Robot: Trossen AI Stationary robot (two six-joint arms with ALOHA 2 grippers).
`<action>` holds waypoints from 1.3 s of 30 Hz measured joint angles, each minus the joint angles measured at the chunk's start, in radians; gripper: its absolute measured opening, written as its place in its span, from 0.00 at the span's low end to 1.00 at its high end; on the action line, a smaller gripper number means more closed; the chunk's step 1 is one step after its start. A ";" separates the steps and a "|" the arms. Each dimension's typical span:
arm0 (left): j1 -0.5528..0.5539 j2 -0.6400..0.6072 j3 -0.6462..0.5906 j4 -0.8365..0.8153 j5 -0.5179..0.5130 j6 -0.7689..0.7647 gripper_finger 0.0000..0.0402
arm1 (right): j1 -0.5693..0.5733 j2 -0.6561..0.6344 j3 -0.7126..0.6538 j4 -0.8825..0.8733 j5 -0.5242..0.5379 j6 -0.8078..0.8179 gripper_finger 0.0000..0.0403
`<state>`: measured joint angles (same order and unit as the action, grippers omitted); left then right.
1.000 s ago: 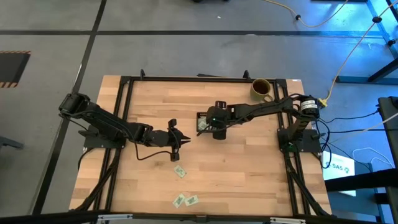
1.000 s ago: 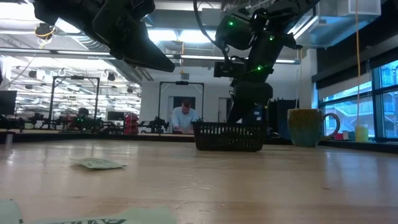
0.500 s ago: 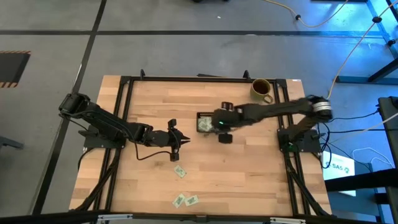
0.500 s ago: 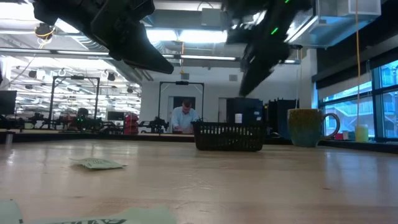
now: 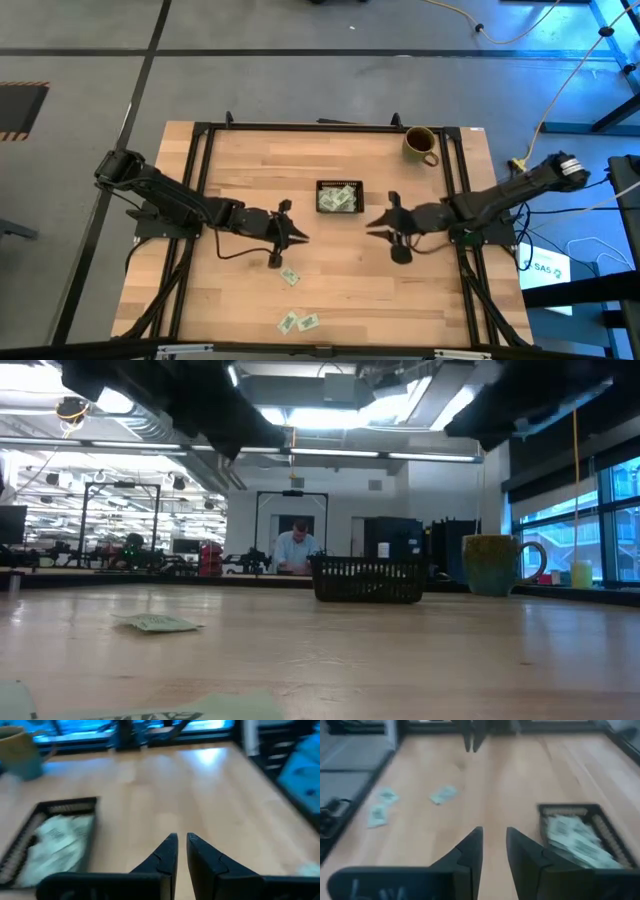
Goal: Pick and place Stevia / Truvia into bins
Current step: Put the top stevia packet into the black basket
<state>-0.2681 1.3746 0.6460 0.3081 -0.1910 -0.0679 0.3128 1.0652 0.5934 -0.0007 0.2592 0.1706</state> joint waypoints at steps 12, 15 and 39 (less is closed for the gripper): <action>-0.105 0.058 0.055 -0.019 -0.001 0.038 0.13 | 0.038 -0.012 -0.140 0.228 0.005 -0.069 0.22; -0.129 0.111 0.104 -0.022 0.010 0.071 0.19 | 0.038 -0.012 -0.140 0.229 0.031 -0.070 0.22; -0.186 0.437 0.370 -0.676 0.111 -0.200 0.19 | 0.037 -0.012 -0.140 0.208 0.047 -0.041 0.22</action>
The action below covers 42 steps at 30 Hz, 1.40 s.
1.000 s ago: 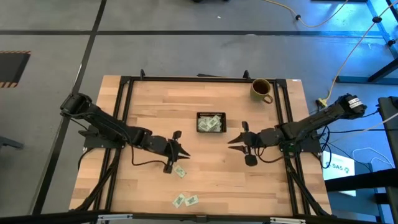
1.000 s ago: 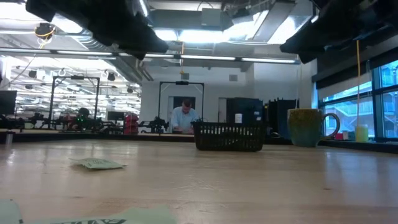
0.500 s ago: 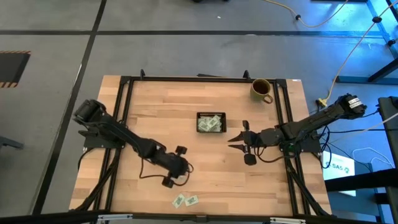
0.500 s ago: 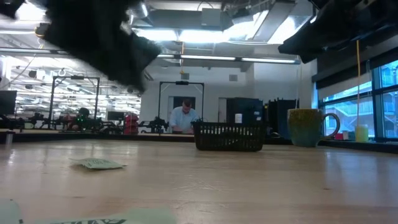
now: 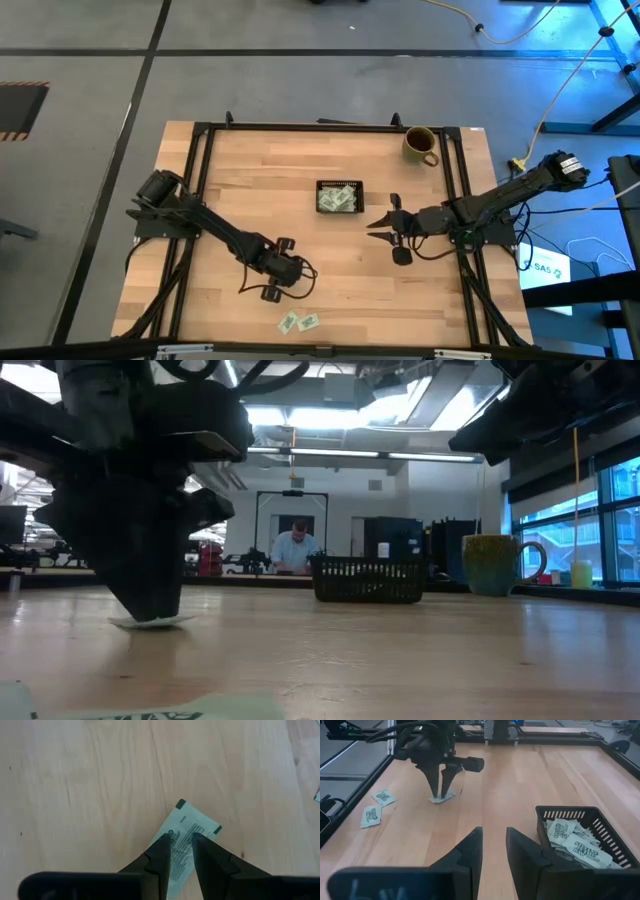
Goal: Pick and place Stevia / Truvia into bins
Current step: Put the top stevia packet into the black basket
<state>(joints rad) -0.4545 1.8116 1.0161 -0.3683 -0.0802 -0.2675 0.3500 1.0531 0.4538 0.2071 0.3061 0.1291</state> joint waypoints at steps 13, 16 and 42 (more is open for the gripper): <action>0.000 0.017 0.003 -0.012 -0.004 -0.001 0.09 | 0.000 0.000 0.000 -0.005 0.000 -0.002 0.22; 0.000 0.017 0.003 -0.012 -0.001 -0.001 0.04 | 0.000 0.001 0.000 -0.010 0.000 -0.002 0.22; 0.414 -0.021 0.180 0.289 -0.100 0.342 0.01 | 0.000 0.002 0.000 -0.017 0.000 -0.007 0.22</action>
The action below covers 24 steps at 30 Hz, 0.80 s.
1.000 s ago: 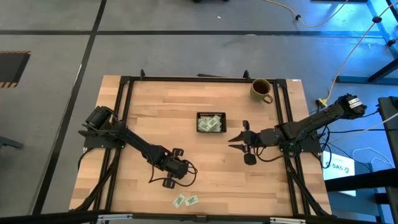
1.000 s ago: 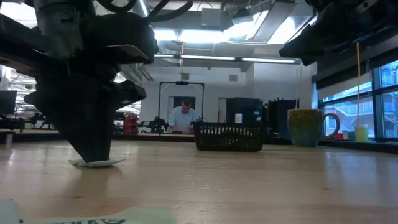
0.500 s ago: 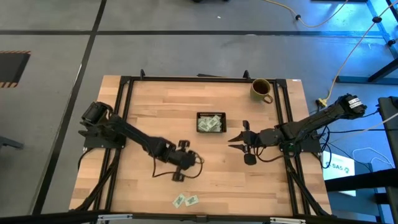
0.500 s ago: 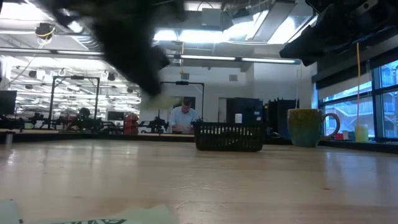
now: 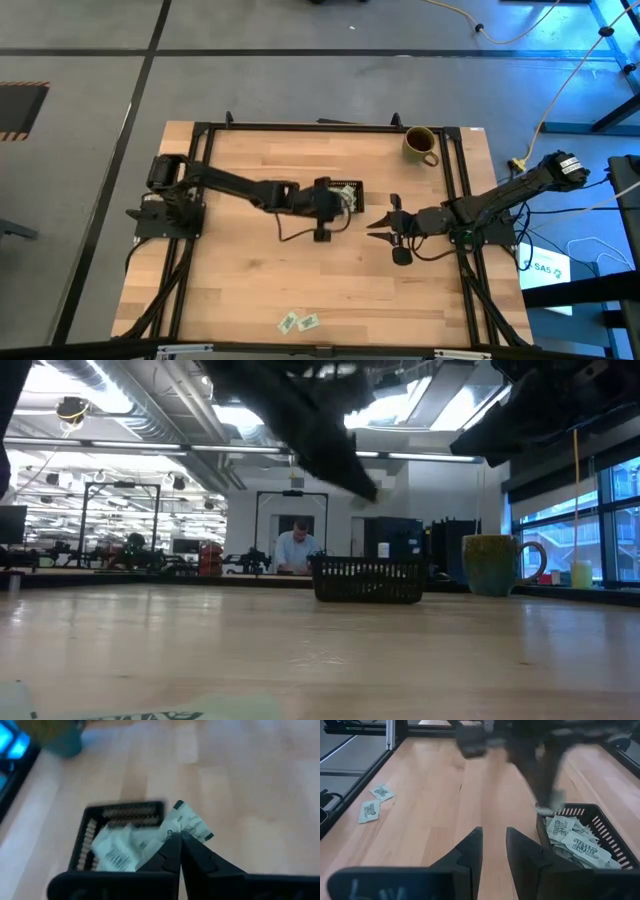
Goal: Pick and place Stevia / Truvia into bins
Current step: Put the top stevia packet into the black basket, then put the left stevia packet into the black basket
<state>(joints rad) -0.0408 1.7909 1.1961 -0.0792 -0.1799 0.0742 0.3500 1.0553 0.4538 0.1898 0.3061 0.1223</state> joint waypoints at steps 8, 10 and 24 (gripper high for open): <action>0.103 0.064 -0.001 -0.002 0.003 -0.004 0.01 | 0.000 0.044 0.000 -0.006 0.000 -0.014 0.22; 0.116 0.069 -0.001 -0.014 0.005 -0.008 0.01 | 0.000 0.063 0.000 -0.001 0.000 -0.019 0.22; 0.121 0.075 0.000 -0.037 0.026 -0.034 0.12 | 0.000 0.089 0.000 0.001 0.000 -0.021 0.22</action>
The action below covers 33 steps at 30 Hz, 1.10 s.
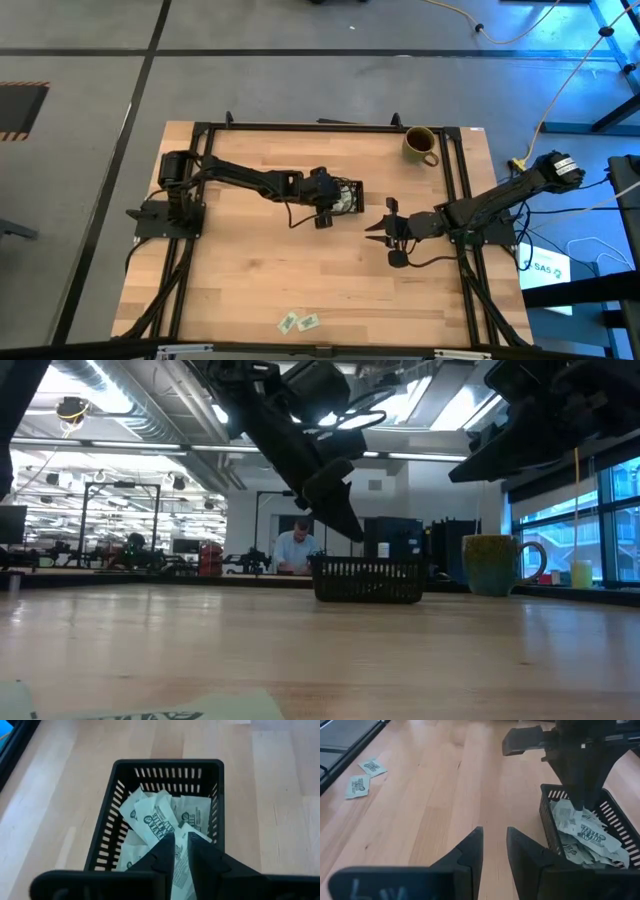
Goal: Pick and place Stevia / Truvia into bins
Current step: Put the left stevia packet into the black basket
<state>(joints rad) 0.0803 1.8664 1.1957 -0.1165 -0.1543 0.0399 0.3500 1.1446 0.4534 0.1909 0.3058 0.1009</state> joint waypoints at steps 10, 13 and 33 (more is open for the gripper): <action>-0.047 -0.155 0.001 -0.207 0.152 0.000 0.15 | 0.000 0.000 0.000 0.000 0.000 0.000 0.22; -0.104 -0.206 0.000 -0.324 0.285 0.013 0.14 | 0.000 0.000 0.000 0.000 0.000 -0.002 0.22; -0.652 -0.013 0.000 -0.259 0.059 -0.130 0.21 | 0.000 0.000 0.000 0.000 0.000 0.003 0.22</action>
<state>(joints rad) -0.5717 1.8529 1.1957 -0.3751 -0.0953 -0.0897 0.3500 1.1442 0.4534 0.1905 0.3058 0.1035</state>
